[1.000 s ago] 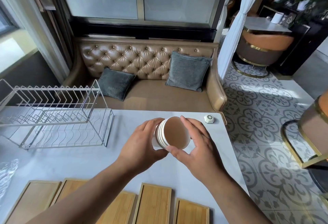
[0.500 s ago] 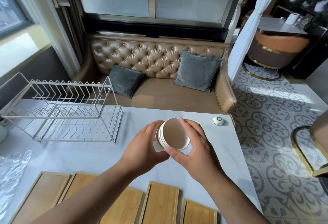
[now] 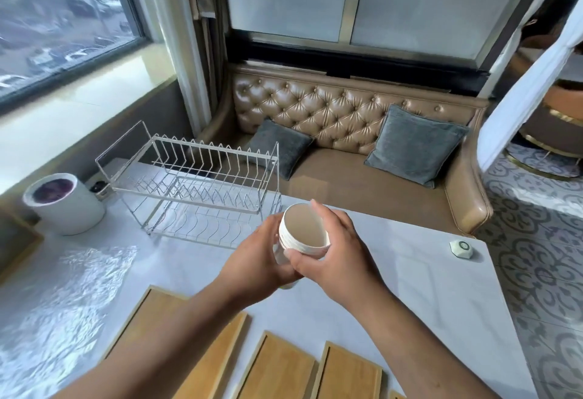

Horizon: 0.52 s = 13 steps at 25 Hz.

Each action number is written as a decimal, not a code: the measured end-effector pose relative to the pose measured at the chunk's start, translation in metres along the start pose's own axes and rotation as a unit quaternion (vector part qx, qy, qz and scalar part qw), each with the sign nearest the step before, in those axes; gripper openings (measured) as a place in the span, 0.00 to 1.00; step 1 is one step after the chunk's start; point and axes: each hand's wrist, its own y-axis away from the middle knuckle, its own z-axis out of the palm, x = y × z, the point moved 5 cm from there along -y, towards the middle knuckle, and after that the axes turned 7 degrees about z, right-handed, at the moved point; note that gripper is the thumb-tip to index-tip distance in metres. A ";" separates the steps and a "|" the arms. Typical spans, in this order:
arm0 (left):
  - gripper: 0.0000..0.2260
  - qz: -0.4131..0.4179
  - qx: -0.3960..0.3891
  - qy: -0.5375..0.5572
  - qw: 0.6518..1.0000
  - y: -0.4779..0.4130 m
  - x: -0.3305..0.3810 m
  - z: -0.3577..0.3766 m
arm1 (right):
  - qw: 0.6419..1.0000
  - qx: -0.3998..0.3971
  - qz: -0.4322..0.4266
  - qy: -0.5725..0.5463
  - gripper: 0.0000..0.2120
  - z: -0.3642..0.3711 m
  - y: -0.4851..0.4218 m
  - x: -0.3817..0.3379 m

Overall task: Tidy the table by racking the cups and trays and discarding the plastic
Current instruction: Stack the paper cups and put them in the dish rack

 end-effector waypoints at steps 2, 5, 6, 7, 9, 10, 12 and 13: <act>0.33 -0.004 0.009 -0.001 1.000 -0.002 -0.016 -0.025 | 1.000 -0.010 -0.006 -0.001 0.47 0.020 -0.014 -0.020; 0.32 0.001 0.021 0.009 1.000 -0.011 -0.034 -0.061 | 1.000 -0.021 -0.017 0.010 0.49 0.043 -0.036 -0.048; 0.32 0.003 0.025 0.013 1.000 -0.015 -0.039 -0.073 | 1.000 -0.018 -0.022 0.014 0.49 0.048 -0.044 -0.058; 0.32 0.007 0.030 0.017 0.999 -0.020 -0.043 -0.085 | 0.999 -0.012 -0.027 0.017 0.48 0.053 -0.054 -0.068; 0.33 0.023 0.042 0.018 0.999 -0.034 -0.047 -0.107 | 0.999 0.006 -0.038 0.013 0.48 0.060 -0.072 -0.087; 0.34 0.031 0.050 0.016 0.998 -0.041 -0.049 -0.118 | 0.999 0.015 -0.043 0.008 0.48 0.062 -0.082 -0.096; 0.34 0.046 0.067 0.016 0.997 -0.058 -0.051 -0.139 | 0.998 0.032 -0.052 -0.004 0.47 0.066 -0.101 -0.113; 0.34 0.057 0.076 0.016 0.995 -0.067 -0.053 -0.148 | 0.997 0.042 -0.058 -0.008 0.47 0.067 -0.111 -0.120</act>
